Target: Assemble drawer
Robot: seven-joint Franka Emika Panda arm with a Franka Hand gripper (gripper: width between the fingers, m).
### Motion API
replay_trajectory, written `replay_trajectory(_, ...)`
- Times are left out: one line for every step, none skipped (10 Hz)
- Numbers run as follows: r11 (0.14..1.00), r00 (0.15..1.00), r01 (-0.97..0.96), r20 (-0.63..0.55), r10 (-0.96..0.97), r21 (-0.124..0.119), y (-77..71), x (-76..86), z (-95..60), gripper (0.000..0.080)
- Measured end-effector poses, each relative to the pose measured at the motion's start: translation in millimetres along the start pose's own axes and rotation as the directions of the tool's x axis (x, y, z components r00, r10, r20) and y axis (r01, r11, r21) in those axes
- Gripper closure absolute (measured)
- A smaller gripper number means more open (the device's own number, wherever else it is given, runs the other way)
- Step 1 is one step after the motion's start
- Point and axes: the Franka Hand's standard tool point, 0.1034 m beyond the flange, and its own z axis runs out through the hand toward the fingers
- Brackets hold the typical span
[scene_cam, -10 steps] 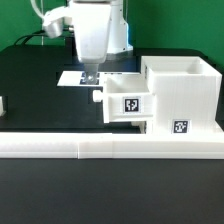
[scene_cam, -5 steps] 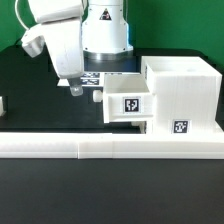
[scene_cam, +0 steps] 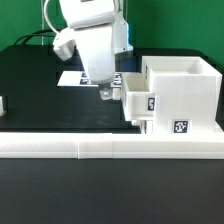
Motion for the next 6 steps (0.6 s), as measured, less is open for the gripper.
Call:
replay_trajectory(1.0, 1.0, -0.013, -0.002, 0.013, 0.002, 1.6, 9.5, 2.3, 0.0151)
replay_trajectory(1.0, 1.0, -0.017, -0.003, 0.017, 0.005, 2.2, 17.2, 4.2, 0.0151)
replay_trajectory(0.999, 0.999, -0.033, -0.003, 0.033, 0.008, 1.9, 23.6, 5.8, 0.0151)
replay_trajectory(0.999, 0.999, -0.052, -0.003, 0.052, 0.01, 1.6, 29.4, 7.0, 0.0151)
replay_trajectory(0.998, 0.998, -0.065, -0.003, 0.065, 0.01, 1.5, 28.9, 7.1, 0.0151)
replay_trajectory(0.998, 0.998, -0.064, -0.002, 0.064, 0.01, 1.2, 25.7, 6.8, 0.0151)
